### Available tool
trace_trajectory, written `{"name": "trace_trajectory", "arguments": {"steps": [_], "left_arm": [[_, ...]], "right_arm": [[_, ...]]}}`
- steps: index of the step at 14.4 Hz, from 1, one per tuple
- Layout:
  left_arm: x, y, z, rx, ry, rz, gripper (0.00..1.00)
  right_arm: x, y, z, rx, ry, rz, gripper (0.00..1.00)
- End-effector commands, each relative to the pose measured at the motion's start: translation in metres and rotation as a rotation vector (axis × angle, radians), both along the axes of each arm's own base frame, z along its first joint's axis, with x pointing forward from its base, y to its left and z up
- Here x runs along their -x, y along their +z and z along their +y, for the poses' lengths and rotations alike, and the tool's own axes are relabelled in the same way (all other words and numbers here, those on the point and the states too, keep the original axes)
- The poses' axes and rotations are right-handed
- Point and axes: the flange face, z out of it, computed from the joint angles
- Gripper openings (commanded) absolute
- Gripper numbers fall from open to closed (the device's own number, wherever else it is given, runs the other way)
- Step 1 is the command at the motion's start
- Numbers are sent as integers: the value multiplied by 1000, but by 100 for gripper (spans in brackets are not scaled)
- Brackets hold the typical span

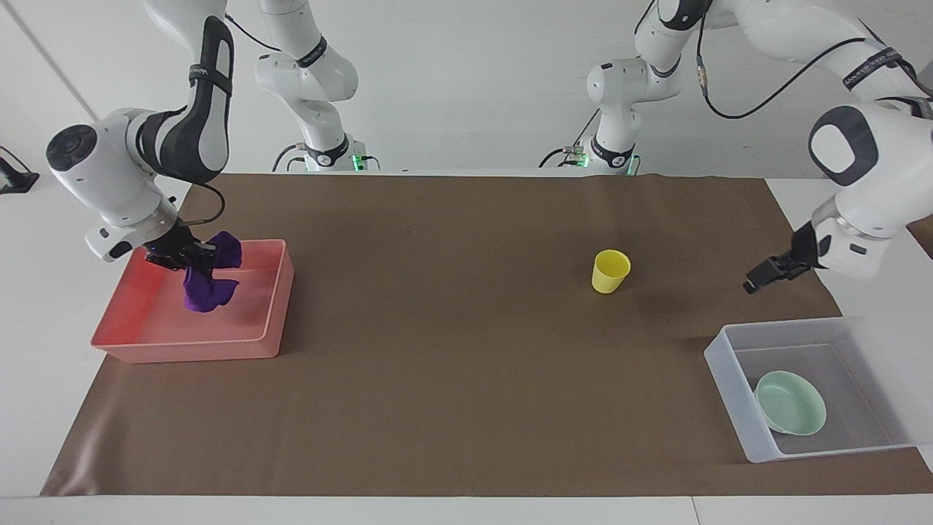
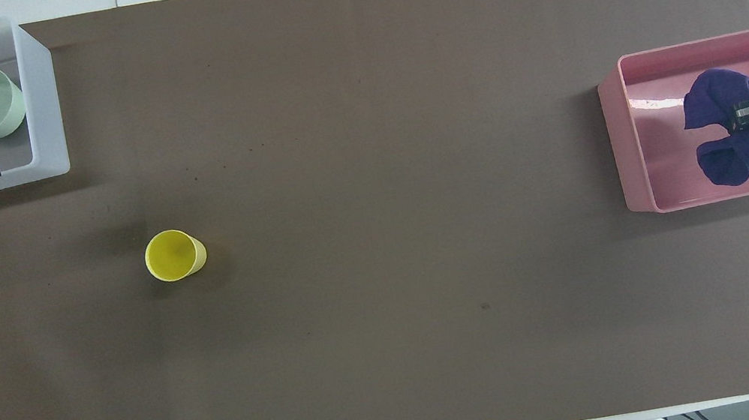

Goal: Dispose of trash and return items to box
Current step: 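Reach the left gripper to the yellow cup and grasp it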

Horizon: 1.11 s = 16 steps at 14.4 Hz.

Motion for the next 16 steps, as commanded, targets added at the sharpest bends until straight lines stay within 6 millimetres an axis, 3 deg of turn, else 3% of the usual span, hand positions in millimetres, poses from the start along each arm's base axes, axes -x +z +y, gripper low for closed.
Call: {"name": "trace_trajectory", "arguments": {"steps": [1, 3, 4, 5, 6, 8, 9, 10, 12, 14, 15, 16], "left_arm": [[62, -55, -41, -13, -22, -3, 100], [93, -81, -75, -15, 7, -62, 100], [101, -90, -81, -17, 22, -68, 100], [104, -89, -85, -17, 15, -68, 100], [105, -90, -85, -17, 15, -66, 100], [113, -99, -88, -21, 6, -52, 100], [118, -105, -91, -24, 2, -43, 99], [121, -110, -95, -27, 20, -45, 90], [120, -117, -100, -28, 63, -72, 61], [120, -122, -101, -26, 63, -83, 16], [119, -121, -102, -23, 64, -95, 4], [119, -121, -107, -21, 69, -105, 3]], "right_arm": [[6, -23, -2, 13, 14, -7, 4], [7, -27, -2, 11, 14, -1, 10], [6, -26, -1, 11, 15, -1, 16], [4, -26, 3, 11, 23, 1, 32], [2, -24, 5, 12, 26, 1, 39], [-4, -18, 8, 14, 25, -10, 77], [-6, -11, 11, 15, 28, -20, 89], [-10, -2, 16, 13, 36, -19, 91], [-24, 24, 42, 6, 58, -8, 91], [-36, 56, 77, 2, 51, 19, 91], [-40, 69, 99, 3, 43, 31, 91], [-41, 81, 118, 6, 34, 35, 91]]}}
